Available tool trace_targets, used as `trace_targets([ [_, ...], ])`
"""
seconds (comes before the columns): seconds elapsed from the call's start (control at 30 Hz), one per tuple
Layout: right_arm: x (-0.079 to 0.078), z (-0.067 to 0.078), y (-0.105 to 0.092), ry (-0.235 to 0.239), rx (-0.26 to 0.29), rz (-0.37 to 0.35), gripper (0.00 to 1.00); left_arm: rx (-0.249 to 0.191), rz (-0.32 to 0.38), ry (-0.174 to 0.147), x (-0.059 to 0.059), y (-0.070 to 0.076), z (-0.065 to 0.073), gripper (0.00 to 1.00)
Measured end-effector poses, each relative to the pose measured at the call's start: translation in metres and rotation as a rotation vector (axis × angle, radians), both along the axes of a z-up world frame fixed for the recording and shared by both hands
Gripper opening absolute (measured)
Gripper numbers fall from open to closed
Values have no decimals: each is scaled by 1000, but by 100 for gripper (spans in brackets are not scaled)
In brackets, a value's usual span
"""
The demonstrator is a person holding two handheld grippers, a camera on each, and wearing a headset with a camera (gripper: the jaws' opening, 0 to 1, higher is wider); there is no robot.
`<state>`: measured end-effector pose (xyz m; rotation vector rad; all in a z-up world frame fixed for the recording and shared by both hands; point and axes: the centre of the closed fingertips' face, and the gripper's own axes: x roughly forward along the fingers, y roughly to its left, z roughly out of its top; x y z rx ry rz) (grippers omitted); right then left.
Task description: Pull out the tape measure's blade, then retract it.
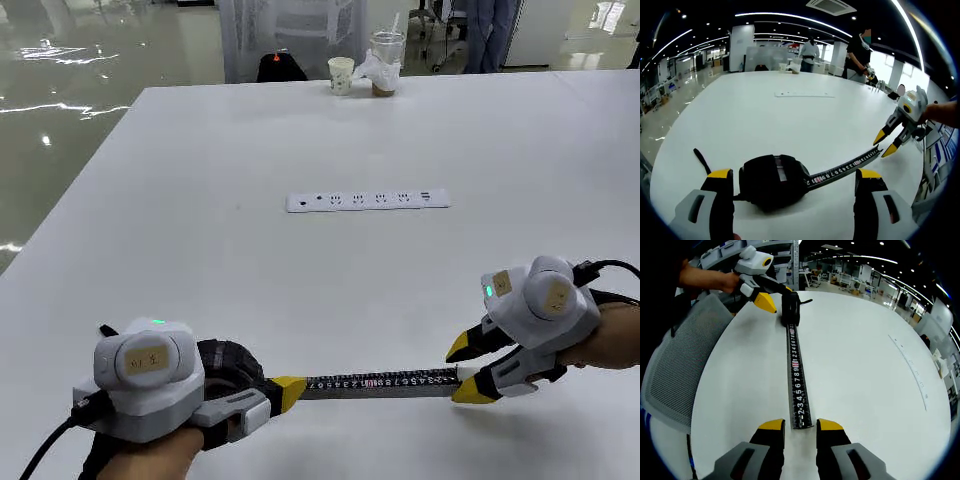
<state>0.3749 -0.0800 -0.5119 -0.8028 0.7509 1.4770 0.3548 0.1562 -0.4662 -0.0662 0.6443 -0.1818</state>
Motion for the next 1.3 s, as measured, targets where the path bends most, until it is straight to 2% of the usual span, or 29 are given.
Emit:
trace_targets([
  [0.17,0,-3,-1,1,-12,8,19,15,1,2,2,1,-2,96],
  [0.43,1,-6,0,-3,-19,20,15,21,43,30,4,8,-8,81],
  [0.63,2,-8,0,-6,-21,20,13,27,85,50,5,15,-14,73],
  [0.83,2,-9,0,-9,-26,26,13,16,124,49,7,19,-15,69],
  [1.13,1,-10,0,-9,-20,35,12,8,179,66,9,24,-22,66],
  [1.3,1,-10,0,-8,-16,29,11,35,184,71,9,27,-24,62],
])
